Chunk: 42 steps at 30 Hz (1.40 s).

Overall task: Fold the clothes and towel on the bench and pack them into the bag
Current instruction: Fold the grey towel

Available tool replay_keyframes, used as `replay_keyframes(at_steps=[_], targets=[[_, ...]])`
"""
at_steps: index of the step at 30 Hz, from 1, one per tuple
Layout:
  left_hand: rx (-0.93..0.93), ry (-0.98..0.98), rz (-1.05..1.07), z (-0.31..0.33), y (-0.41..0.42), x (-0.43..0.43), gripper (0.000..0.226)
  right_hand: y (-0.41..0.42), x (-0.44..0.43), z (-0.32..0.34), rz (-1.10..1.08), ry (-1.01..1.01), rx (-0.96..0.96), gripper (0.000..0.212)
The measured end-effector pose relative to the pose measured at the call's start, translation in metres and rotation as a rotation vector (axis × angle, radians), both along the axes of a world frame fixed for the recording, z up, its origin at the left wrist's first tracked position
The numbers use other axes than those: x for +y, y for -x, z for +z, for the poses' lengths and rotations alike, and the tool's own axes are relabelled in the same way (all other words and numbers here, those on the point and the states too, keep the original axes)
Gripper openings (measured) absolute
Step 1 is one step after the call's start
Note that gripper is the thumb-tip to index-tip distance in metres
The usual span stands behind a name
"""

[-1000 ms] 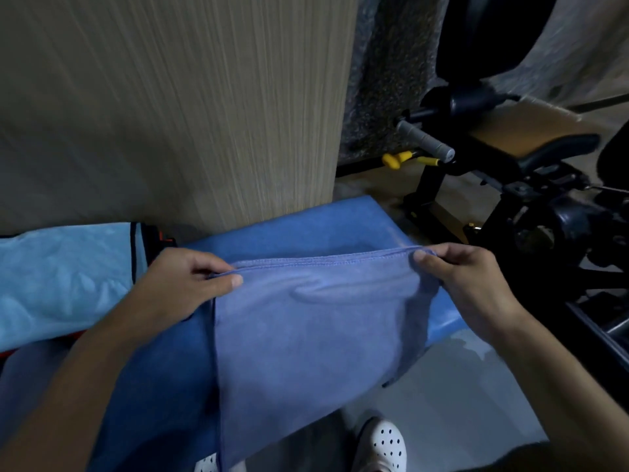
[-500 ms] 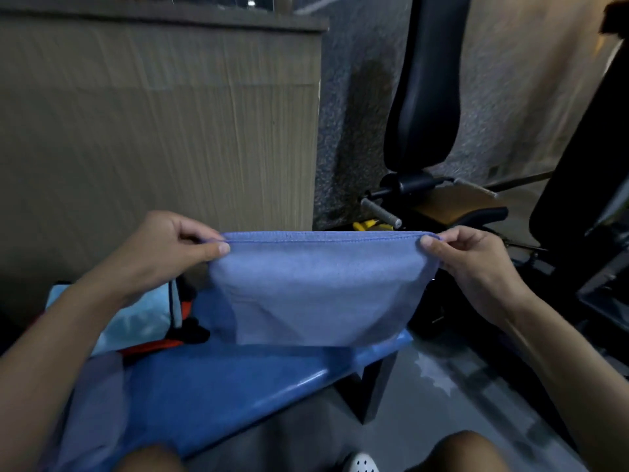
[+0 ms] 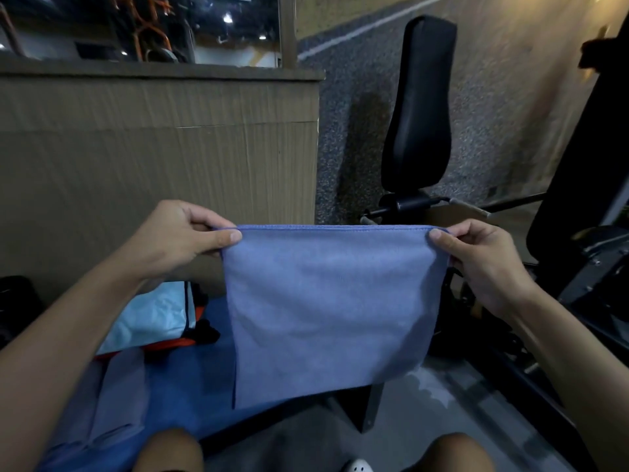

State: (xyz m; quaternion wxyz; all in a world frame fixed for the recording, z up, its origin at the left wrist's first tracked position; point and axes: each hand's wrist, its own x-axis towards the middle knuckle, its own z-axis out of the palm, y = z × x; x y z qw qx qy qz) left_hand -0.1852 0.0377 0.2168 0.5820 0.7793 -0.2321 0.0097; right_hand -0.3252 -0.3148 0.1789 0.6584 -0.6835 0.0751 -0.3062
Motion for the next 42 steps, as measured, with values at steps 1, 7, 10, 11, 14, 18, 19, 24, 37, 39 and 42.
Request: replay_keyframes(at_steps=[1, 7, 10, 11, 14, 18, 19, 24, 37, 39, 42], targets=[[0.003, 0.009, -0.021, 0.001, 0.002, 0.0, 0.004, 0.001, -0.002, 0.0, -0.006, 0.024, 0.003, 0.021], [-0.033, -0.056, -0.068, 0.009, 0.005, 0.0, 0.012, 0.002, -0.011, 0.001, 0.022, 0.028, -0.015, 0.031], [-0.057, -0.129, -0.071, 0.011, 0.002, 0.002, 0.024, 0.004, -0.015, 0.003, 0.06, 0.033, 0.032, 0.017], [-0.062, -0.168, -0.074, 0.011, 0.001, 0.003, 0.025, 0.005, -0.015, 0.004, 0.062, 0.048, 0.044, 0.01], [-0.085, -0.27, -0.073, 0.013, -0.001, 0.003, 0.016, 0.007, -0.017, 0.005, 0.033, 0.102, 0.053, 0.011], [-0.072, -0.293, -0.082, 0.012, 0.002, 0.003, 0.003, 0.011, -0.016, 0.005, 0.017, 0.21, 0.083, 0.01], [-0.051, -0.277, -0.09, 0.01, 0.002, 0.003, 0.003, 0.012, -0.016, 0.004, 0.025, 0.21, 0.093, 0.011], [0.038, -0.231, -0.088, 0.004, 0.002, 0.005, 0.011, 0.019, -0.016, 0.006, 0.08, 0.206, 0.123, 0.013], [0.332, -0.242, -0.086, -0.047, -0.057, 0.001, 0.022, -0.048, -0.022, -0.03, 0.153, 0.124, 0.37, 0.011], [0.334, -0.233, -0.069, -0.053, -0.08, -0.003, 0.021, -0.074, -0.021, -0.039, 0.151, 0.069, 0.36, 0.011], [0.283, -0.158, -0.013, -0.048, -0.117, -0.012, 0.015, -0.112, -0.018, -0.041, 0.133, 0.02, 0.28, 0.013]])
